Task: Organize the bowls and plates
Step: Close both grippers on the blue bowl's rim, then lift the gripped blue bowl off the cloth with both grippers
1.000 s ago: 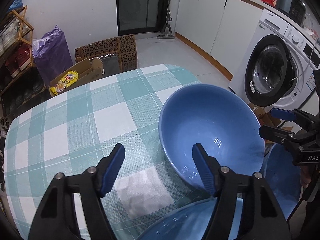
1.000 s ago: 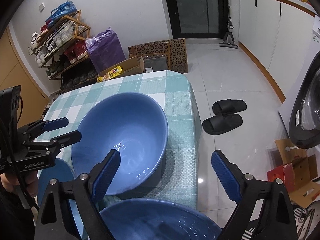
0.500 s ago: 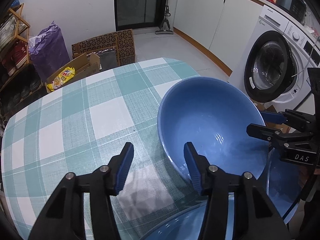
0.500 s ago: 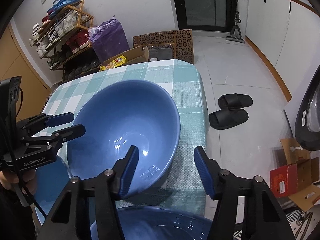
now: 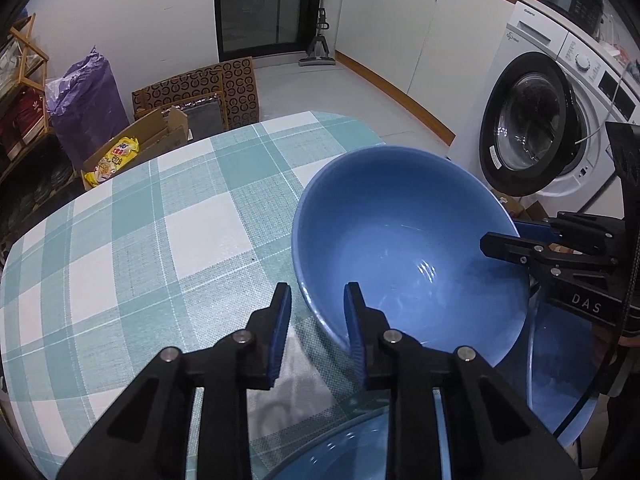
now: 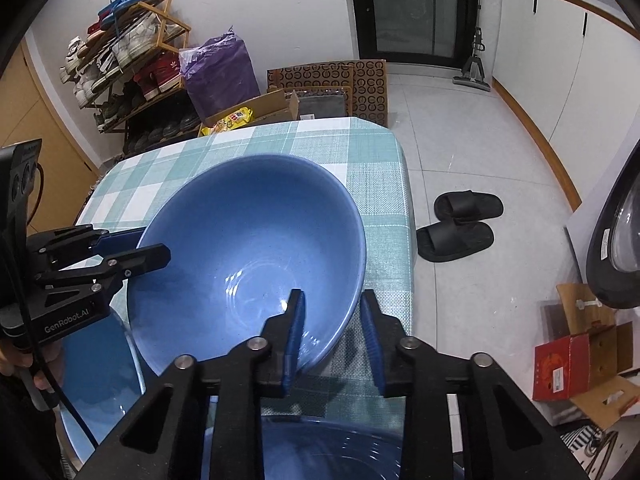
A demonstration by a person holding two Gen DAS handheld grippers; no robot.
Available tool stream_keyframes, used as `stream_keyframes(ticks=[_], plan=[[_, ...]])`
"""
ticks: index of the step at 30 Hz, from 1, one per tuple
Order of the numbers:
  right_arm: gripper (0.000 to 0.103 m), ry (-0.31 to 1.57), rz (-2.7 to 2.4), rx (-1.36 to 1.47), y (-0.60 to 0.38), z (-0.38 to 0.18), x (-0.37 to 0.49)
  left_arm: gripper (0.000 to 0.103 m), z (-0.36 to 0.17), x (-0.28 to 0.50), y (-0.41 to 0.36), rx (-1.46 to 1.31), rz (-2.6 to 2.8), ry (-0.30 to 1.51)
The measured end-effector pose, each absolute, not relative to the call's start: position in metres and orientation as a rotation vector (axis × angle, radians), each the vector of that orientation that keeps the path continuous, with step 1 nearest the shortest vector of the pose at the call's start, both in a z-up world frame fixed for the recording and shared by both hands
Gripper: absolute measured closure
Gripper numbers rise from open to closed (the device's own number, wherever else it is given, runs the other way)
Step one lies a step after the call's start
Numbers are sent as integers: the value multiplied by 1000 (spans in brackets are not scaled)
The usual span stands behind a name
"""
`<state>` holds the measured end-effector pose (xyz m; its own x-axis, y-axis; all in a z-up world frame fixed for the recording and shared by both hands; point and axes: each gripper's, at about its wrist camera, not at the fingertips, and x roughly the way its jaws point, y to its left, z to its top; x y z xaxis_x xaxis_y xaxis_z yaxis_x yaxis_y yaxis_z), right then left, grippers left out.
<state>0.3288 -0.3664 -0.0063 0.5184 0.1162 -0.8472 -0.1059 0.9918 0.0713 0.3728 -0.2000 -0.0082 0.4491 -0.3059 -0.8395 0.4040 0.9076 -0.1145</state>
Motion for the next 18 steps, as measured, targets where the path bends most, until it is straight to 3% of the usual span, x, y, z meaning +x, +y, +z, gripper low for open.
stream_keyframes(ticks=[6,18], plan=[[84,1006,123,-6,-367,-5,325,83,-7,370,-202,115,-442,1005],[85,995,109,-14,-367,-4,323,85,-2,369,-204,124,-438,986]])
